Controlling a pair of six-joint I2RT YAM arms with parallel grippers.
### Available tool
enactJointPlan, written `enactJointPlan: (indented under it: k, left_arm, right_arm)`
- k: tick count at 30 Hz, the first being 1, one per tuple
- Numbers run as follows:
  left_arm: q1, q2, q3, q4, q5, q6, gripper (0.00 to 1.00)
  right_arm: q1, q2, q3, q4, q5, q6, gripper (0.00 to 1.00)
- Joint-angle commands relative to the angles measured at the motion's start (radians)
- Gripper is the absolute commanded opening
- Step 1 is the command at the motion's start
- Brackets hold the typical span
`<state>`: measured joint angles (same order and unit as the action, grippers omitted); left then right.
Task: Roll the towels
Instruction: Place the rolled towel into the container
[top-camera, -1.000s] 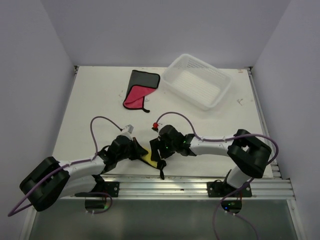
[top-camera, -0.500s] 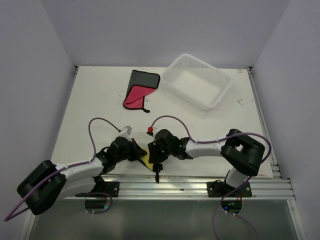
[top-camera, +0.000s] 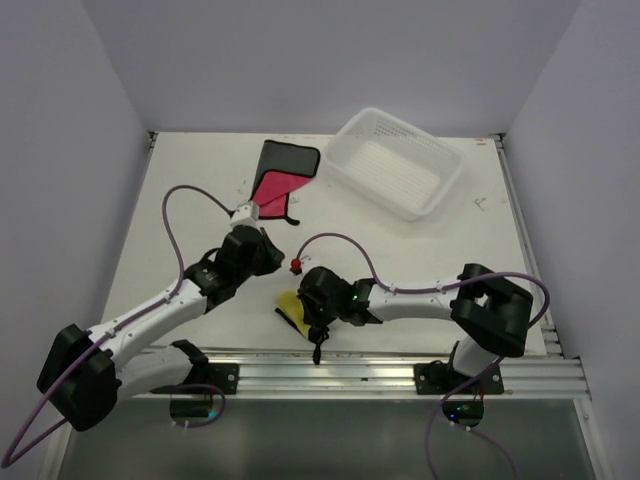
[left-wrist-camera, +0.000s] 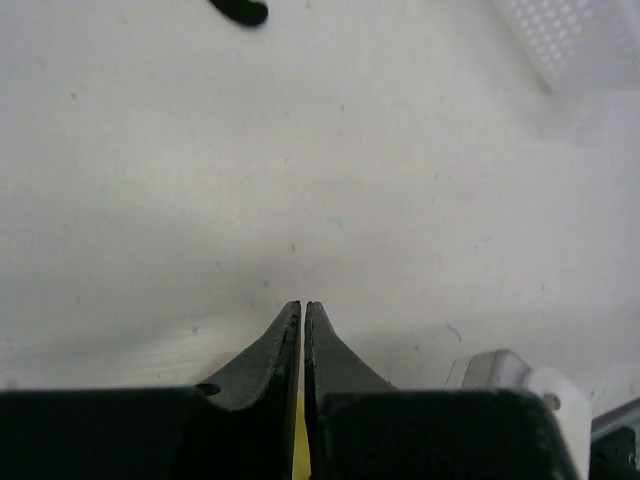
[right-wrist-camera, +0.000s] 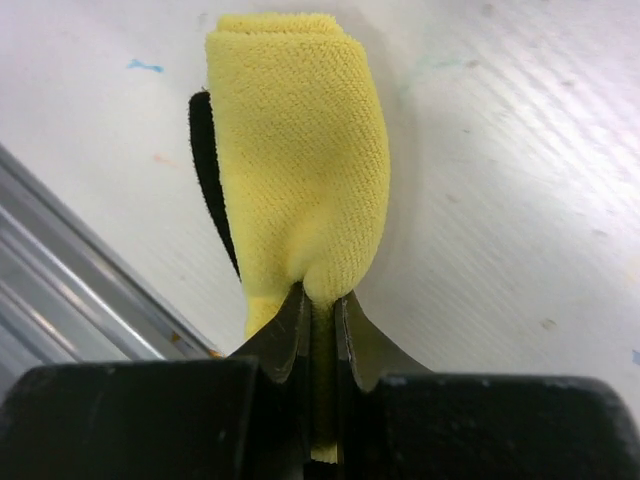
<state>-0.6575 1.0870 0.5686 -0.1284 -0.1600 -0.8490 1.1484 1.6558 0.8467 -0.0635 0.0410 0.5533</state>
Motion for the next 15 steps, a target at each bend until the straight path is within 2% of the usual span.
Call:
enactJointPlan:
  k: [1,3,5,12,15]
  left_arm:
    - [0.044,-0.029,0.120,-0.147,-0.116,0.113,0.09]
    - [0.061,-0.036,0.180,-0.184,-0.159,0.140,0.10]
    - [0.078,-0.045,0.220,-0.226,-0.188,0.159,0.10]
    - [0.099,-0.084,0.277,-0.275,-0.251,0.214,0.13]
    - [0.105,-0.072,0.292,-0.281,-0.263,0.237,0.13]
  right_arm:
    - [-0.004,-0.033,0.025,-0.232,0.218,-0.050,0.00]
    - [-0.007,-0.045,0.052,-0.259,0.299,-0.061,0.00]
    - [-0.029,-0.060,0.066,-0.256,0.318,-0.069,0.00]
    - [-0.134,-0.030,0.215,-0.275,0.313,-0.162,0.00]
    - [-0.222,-0.007,0.300,-0.289,0.272,-0.197,0.00]
